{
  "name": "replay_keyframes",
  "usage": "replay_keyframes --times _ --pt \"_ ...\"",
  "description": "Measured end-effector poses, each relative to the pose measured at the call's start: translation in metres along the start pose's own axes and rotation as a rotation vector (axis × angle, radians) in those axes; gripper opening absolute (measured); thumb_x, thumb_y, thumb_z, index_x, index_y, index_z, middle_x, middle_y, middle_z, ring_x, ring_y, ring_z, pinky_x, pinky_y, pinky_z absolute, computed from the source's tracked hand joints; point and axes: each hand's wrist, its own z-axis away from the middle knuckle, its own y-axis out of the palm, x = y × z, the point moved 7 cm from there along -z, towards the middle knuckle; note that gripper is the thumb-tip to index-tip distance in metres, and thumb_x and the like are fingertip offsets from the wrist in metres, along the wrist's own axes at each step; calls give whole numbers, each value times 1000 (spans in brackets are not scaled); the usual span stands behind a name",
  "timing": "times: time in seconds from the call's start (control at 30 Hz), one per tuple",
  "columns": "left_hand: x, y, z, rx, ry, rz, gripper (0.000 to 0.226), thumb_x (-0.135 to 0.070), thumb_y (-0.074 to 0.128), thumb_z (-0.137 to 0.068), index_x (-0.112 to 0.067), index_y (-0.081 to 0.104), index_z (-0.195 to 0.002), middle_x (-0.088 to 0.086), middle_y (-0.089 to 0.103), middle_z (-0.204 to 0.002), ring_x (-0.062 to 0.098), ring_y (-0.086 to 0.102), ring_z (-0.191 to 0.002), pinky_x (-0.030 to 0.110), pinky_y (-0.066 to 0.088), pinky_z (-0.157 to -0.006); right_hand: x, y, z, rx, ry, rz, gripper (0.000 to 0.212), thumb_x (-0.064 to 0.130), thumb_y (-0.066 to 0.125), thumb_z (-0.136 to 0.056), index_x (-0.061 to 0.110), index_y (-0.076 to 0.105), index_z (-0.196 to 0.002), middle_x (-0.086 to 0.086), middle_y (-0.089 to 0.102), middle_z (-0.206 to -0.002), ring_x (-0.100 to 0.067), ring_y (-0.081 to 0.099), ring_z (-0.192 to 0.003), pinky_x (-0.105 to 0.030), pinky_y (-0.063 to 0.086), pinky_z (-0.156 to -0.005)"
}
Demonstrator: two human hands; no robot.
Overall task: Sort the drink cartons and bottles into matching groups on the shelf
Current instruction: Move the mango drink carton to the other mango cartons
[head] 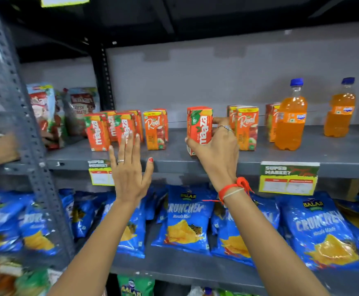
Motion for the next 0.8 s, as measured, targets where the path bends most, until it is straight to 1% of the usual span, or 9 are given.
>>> replay_keyframes --times 0.07,0.13,0.2,0.3,0.4,0.57,0.7,0.77,0.8 --pt "21 -5 -1 -2 -24 -25 62 -43 26 -94 -5 30 -143 10 29 -151 24 20 -140 46 4 -116 13 16 6 18 -10 -20 62 42 76 -63 15 48 -112 -8 68 -107 -27 66 -97 -37 52 -77" --pt "43 -9 -3 -11 -47 -38 61 -40 30 -93 -5 30 -143 11 30 -150 24 22 -139 45 4 -115 25 34 11 43 -17 -50 62 43 77 -64 15 48 -111 -8 67 -108 -26 66 -97 -38 53 -78" --pt "62 -9 -4 1 -69 -42 62 -41 30 -92 -6 28 -143 12 30 -150 23 21 -140 45 3 -115 36 52 16 62 -14 -76 62 42 77 -63 15 49 -111 -8 66 -107 -27 65 -98 -39 53 -77" --pt "82 -3 -7 63 -65 -38 67 -50 17 -94 -7 23 -146 11 25 -153 21 15 -142 48 2 -116 52 78 21 78 -19 -91 62 41 77 -63 14 49 -112 -8 66 -108 -28 64 -98 -37 51 -78" --pt "88 2 -8 71 -45 10 72 -55 10 -94 -7 21 -146 8 24 -153 18 13 -143 47 0 -116 64 103 25 101 -35 -89 66 41 76 -65 11 49 -117 -9 65 -111 -28 64 -101 -38 52 -81" --pt "90 2 -6 0 -56 124 73 -56 14 -93 -6 25 -145 9 25 -153 14 11 -143 43 1 -117 69 131 30 98 -44 -58 74 44 75 -66 12 44 -124 -10 64 -114 -30 64 -103 -41 55 -83" --pt "91 3 -7 -23 -52 148 72 -56 15 -93 -6 26 -145 8 26 -152 14 12 -143 41 0 -118 65 143 34 118 -36 -65 75 47 77 -65 15 41 -122 -10 64 -113 -28 65 -103 -45 57 -83" --pt "91 3 -7 -28 -52 149 71 -54 17 -93 -6 26 -145 8 26 -152 16 14 -143 39 -1 -117 64 144 32 154 -38 -90 75 47 77 -64 15 41 -122 -9 65 -112 -27 65 -103 -44 57 -84" --pt "90 3 -6 -28 -49 147 70 -54 17 -93 -6 26 -145 8 26 -152 17 15 -143 39 -1 -117 63 143 31 178 -35 -125 73 47 77 -65 16 42 -120 -7 65 -108 -25 66 -101 -43 57 -83"
